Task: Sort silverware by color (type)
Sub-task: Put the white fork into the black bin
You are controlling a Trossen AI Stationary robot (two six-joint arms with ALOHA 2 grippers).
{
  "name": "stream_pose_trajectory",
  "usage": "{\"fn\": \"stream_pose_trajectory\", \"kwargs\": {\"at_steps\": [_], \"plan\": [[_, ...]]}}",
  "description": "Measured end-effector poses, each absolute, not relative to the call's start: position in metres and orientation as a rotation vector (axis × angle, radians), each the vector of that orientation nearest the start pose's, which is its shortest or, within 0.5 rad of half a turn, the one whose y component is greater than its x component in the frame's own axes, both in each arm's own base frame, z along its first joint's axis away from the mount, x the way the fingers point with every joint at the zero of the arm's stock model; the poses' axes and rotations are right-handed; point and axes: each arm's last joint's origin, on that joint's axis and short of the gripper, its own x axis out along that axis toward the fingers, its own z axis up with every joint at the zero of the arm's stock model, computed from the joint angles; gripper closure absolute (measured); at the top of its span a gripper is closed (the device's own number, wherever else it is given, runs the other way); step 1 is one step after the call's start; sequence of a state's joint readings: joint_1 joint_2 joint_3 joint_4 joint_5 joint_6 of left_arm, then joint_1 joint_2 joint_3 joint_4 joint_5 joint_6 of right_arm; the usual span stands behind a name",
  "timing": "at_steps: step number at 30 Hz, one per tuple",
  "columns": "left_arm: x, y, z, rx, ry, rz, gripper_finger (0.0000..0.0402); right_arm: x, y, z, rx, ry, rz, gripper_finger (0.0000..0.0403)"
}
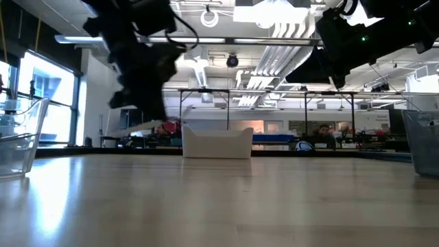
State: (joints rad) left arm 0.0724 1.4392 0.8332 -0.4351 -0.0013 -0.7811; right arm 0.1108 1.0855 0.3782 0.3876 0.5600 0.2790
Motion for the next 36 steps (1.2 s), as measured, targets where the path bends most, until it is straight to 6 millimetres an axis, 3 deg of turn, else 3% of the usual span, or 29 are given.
{"fn": "stream_pose_trajectory", "kwargs": {"at_steps": [11, 17, 23, 30, 36], "plan": [[0.375, 0.003, 0.175, -0.787, 0.744, 0.245, 0.0395, 0.21, 0.008, 0.196, 0.171, 0.218, -0.495, 0.0403], [0.406, -0.016, 0.151, -0.898, 0.679, 0.179, 0.04, 0.21, 0.008, 0.194, 0.168, 0.237, -0.497, 0.0403], [0.416, -0.017, 0.129, -0.912, 0.66, 0.19, 0.04, 0.209, 0.008, 0.191, 0.182, 0.269, -0.504, 0.0403], [0.415, -0.023, 0.127, -0.761, 0.668, 0.144, 0.0401, 0.206, 0.009, 0.184, 0.245, 0.321, -0.523, 0.0403], [0.397, -0.028, 0.122, -0.703, 0.599, 0.044, 0.0401, 0.208, 0.019, 0.183, 0.238, 0.344, -0.485, 0.0403]]}}
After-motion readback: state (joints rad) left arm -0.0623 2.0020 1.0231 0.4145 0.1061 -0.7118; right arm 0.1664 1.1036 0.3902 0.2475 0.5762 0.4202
